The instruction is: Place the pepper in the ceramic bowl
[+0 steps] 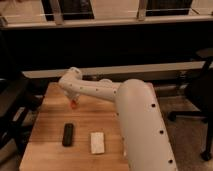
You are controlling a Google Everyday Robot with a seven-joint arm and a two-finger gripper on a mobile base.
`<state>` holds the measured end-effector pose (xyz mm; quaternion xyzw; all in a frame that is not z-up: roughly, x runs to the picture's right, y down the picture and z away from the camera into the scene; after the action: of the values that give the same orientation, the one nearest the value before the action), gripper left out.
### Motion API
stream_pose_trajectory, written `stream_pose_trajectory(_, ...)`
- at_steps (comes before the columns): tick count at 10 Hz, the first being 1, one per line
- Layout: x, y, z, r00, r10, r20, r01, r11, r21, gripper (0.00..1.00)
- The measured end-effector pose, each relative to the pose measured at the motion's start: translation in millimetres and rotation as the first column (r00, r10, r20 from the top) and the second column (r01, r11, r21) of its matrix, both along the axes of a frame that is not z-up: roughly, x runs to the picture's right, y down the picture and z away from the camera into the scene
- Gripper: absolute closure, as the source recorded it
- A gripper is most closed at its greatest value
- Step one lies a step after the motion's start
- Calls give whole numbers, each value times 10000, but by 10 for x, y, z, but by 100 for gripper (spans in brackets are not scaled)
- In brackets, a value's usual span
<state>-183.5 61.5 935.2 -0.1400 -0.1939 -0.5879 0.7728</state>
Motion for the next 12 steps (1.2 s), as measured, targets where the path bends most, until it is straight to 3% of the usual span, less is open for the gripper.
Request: stream_pose_trajectory(12, 133, -13, -19, 9999, 156, 17, -155, 9998, -92, 96)
